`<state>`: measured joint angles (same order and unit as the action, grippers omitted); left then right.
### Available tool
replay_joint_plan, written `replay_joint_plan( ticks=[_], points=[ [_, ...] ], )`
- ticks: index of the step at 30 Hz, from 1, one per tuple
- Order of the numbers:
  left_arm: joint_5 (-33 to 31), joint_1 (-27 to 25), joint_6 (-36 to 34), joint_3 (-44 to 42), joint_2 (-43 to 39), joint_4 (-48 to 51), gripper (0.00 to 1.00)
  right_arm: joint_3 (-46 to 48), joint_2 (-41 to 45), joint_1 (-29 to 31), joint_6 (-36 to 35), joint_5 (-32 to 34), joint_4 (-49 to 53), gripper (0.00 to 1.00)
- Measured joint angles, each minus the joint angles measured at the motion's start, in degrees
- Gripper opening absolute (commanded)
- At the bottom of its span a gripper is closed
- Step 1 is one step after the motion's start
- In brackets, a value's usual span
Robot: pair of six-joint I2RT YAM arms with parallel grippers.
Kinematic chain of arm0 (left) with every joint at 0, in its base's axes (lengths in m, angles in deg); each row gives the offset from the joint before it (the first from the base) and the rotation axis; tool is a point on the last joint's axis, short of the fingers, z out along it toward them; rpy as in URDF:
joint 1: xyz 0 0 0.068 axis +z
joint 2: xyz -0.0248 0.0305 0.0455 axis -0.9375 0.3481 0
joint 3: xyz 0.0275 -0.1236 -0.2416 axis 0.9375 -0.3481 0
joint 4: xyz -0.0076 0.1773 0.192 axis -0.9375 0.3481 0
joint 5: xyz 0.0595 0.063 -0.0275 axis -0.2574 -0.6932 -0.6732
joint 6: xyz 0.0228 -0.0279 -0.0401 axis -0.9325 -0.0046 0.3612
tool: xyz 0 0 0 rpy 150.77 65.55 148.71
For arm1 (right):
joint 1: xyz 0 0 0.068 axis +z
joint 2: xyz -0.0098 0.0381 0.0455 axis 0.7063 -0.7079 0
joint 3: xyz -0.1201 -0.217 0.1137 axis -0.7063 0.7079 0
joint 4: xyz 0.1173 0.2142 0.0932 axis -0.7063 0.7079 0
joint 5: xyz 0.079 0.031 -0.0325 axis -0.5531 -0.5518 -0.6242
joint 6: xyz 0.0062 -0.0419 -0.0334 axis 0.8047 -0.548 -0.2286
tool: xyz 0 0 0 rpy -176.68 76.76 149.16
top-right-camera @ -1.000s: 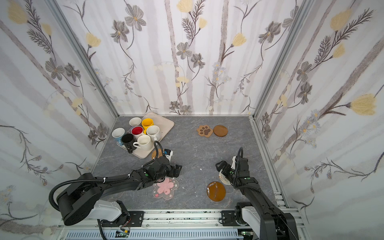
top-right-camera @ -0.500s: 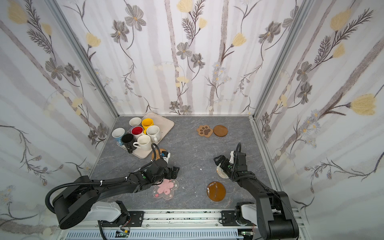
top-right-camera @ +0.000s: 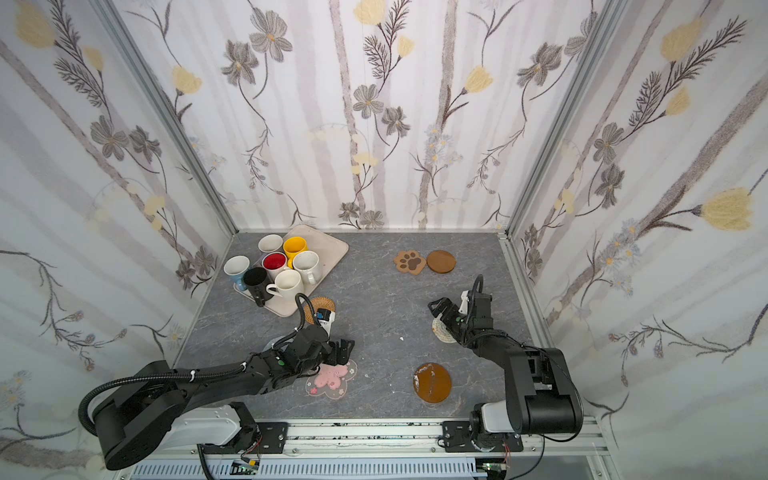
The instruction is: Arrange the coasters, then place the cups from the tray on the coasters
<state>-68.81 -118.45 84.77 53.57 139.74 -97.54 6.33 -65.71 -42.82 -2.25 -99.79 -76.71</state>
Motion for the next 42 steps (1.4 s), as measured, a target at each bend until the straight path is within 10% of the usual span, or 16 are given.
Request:
replay_joint_plan(
  ticks=[21, 42],
  points=[
    [-0.55, 0.37, -1.51, 1.33, 2.36, -0.37, 0.92, -10.84, -14.78, -2.08, 2.6, -2.75, -8.44, 1.0],
    [0.15, 1.77, -3.04, 5.14, 3.5, -0.63, 0.92, -8.59, -6.01, -2.12, -0.94, 2.73, 5.14, 1.0]
  ],
)
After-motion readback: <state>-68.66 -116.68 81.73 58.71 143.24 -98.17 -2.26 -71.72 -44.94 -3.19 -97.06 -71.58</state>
